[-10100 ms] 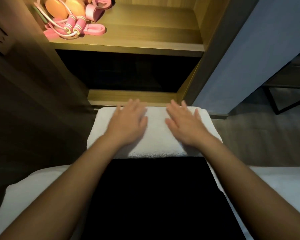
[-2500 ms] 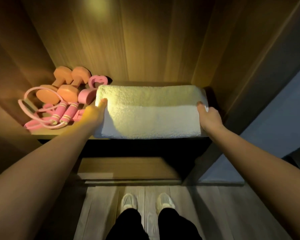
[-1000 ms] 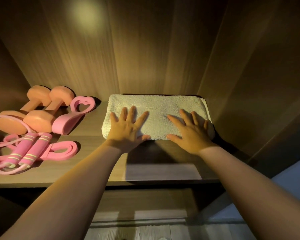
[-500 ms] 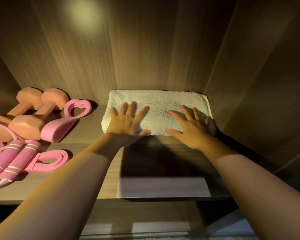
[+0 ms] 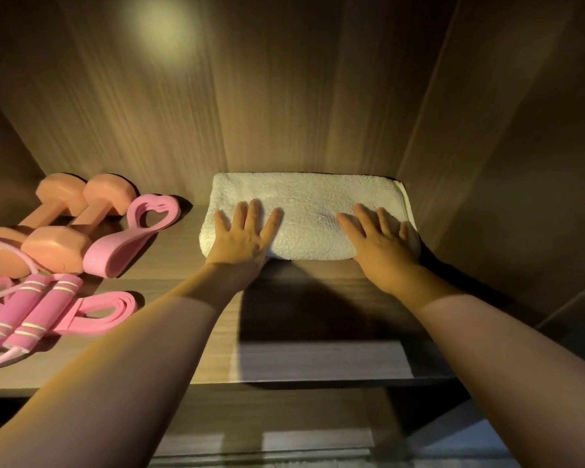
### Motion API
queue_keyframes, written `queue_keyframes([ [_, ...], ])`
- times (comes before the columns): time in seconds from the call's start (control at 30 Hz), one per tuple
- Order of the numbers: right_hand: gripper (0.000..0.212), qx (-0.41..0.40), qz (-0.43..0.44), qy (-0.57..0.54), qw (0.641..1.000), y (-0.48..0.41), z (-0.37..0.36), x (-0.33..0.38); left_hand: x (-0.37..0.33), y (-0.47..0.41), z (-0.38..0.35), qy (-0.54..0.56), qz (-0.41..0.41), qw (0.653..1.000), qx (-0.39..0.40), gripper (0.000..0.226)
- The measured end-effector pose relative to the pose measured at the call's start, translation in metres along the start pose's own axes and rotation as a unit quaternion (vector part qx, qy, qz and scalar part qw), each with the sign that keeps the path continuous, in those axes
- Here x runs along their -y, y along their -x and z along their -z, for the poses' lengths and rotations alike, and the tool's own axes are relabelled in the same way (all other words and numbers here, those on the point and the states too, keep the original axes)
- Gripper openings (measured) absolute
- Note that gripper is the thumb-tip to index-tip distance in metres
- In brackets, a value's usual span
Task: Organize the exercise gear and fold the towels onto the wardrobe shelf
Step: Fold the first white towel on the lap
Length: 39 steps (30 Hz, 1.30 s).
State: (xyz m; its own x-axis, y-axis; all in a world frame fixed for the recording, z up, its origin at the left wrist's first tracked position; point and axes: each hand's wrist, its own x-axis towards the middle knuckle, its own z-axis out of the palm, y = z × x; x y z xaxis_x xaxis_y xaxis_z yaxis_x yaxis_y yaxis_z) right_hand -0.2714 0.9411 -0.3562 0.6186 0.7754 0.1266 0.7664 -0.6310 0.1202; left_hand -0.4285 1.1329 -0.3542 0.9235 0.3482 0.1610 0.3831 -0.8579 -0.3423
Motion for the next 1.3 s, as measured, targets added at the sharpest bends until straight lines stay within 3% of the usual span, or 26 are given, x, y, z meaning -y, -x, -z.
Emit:
queue_keyframes([
  [0.37,0.087,0.002,0.002,-0.012,1.0,-0.005,0.003,-0.001,0.003,-0.004,0.006,0.041,-0.005,0.998,-0.038,0.084],
  [0.53,0.091,0.013,0.054,-0.052,0.997,-0.004,0.007,0.024,-0.027,-0.009,0.013,0.052,-0.049,0.997,-0.029,0.085],
  [0.73,0.091,0.019,0.005,-0.019,1.0,-0.002,0.002,0.007,-0.004,0.003,-0.002,0.011,-0.016,1.0,-0.021,0.077],
  [0.9,0.079,0.015,-0.069,0.001,0.998,0.021,0.01,-0.011,0.026,0.027,0.008,-0.011,0.027,0.997,0.07,0.077],
  [1.0,0.07,0.061,-0.116,-0.024,0.991,0.038,0.029,-0.01,0.027,0.042,0.028,0.007,0.059,0.993,0.098,0.074],
  [1.2,0.068,0.154,-0.073,-0.022,0.985,0.102,0.076,0.001,0.011,0.109,0.077,0.069,0.038,0.989,0.126,0.071],
  [1.3,0.069,0.091,-0.014,-0.023,0.995,0.155,0.105,0.015,-0.002,0.163,0.109,0.09,0.028,0.991,0.093,0.068],
])
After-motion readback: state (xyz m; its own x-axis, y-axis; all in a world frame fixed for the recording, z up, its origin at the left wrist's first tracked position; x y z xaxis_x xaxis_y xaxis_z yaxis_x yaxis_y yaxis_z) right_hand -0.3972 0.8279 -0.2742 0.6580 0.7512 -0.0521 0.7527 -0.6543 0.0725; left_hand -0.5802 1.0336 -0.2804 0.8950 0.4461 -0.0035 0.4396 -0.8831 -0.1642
